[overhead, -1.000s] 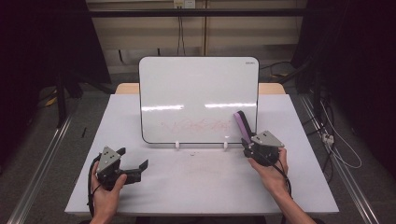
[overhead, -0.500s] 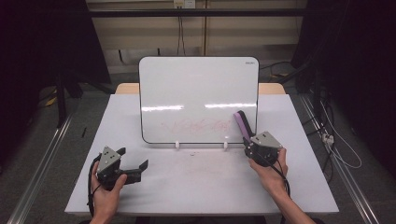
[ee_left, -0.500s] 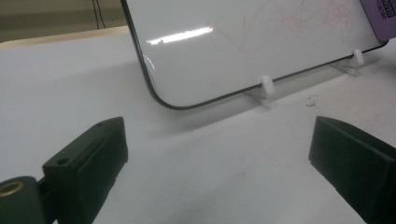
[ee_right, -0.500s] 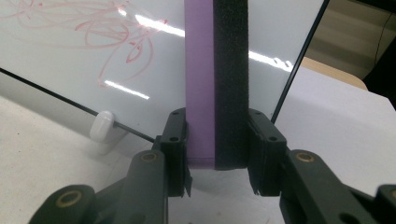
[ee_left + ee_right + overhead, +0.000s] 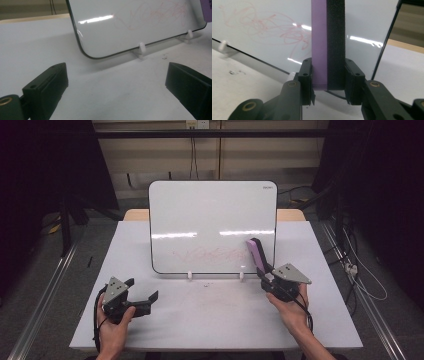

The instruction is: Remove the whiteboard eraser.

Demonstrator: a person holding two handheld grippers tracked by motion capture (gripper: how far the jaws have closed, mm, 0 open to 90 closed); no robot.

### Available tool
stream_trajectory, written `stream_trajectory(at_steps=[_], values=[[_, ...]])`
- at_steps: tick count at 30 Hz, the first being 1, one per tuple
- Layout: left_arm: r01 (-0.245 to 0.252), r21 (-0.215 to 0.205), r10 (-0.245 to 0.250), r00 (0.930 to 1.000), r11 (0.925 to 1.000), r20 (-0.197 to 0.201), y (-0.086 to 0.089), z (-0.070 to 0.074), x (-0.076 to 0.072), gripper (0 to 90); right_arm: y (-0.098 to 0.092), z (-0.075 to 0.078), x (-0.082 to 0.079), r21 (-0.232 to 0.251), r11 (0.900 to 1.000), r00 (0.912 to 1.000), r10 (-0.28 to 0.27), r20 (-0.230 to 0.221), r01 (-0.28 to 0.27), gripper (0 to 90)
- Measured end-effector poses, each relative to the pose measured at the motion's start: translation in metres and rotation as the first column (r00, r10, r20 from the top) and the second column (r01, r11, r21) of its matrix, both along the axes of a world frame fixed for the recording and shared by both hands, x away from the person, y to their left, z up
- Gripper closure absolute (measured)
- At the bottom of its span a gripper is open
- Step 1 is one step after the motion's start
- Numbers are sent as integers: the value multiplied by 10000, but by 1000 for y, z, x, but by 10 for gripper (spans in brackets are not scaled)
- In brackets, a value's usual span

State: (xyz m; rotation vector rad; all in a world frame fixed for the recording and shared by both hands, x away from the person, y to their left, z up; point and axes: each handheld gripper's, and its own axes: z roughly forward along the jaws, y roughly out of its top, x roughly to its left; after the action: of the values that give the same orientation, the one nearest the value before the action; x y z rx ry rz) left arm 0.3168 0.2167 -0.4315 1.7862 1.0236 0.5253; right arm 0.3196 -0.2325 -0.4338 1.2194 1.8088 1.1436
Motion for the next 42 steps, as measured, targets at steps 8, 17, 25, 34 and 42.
stream_trajectory(at_steps=[8,17,25,34,42], values=[[144,-253,-141,9998,9996,142,-10,1,-1,44,7,-3,-4,881,9953,9992,387,85,-393,643],[399,-548,-375,9984,9977,431,-30,7,6,79,23,1,-6,1240,9857,9934,1120,236,-1141,643],[738,-1021,-651,9942,9920,854,-61,15,21,91,46,5,2,1175,9773,9843,1737,321,-1763,644],[1138,-1639,-993,9906,9799,944,-92,20,36,44,63,7,5,1694,9635,9782,2043,362,-2075,644],[1526,-2173,-1206,9807,9641,1536,-107,28,40,45,78,8,4,2173,9442,9689,2415,539,-2475,644]])
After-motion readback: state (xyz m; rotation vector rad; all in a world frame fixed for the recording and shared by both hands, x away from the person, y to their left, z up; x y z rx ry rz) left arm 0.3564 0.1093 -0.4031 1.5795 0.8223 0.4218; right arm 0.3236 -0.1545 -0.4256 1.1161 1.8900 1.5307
